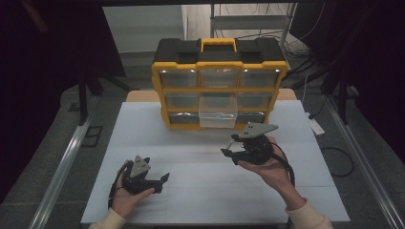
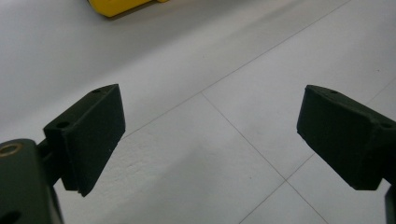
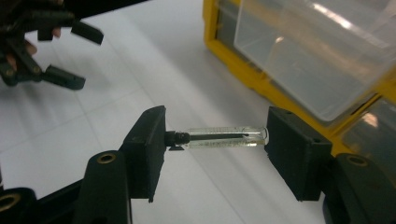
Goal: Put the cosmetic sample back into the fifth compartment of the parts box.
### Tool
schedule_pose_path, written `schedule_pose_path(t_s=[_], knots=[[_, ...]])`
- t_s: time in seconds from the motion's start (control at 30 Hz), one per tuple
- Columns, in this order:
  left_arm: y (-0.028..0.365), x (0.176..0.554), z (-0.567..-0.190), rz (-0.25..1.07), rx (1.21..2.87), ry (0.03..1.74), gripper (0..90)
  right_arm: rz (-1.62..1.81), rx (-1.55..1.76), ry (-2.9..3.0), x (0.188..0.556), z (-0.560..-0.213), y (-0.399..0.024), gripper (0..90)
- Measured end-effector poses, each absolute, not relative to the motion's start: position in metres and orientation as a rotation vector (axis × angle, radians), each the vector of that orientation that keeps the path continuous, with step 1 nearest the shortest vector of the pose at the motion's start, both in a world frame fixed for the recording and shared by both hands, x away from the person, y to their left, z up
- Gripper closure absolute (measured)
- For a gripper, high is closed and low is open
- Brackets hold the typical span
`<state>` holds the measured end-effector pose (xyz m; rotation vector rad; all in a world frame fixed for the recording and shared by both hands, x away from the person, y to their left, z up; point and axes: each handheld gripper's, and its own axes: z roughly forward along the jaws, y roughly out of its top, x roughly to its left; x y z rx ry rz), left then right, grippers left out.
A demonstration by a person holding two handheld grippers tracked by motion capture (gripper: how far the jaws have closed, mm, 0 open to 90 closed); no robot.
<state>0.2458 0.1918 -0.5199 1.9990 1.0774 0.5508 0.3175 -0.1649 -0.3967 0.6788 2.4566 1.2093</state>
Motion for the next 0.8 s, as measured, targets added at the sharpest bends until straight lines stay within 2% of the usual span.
schedule_pose_path(t_s=[0.8], knots=[[0.192, 0.246, -0.520, 0.549, 2.000, 1.080, 8.4, 1.295, 0.734, 2.294, 0.320, -0.372, -0.177, 39.9]])
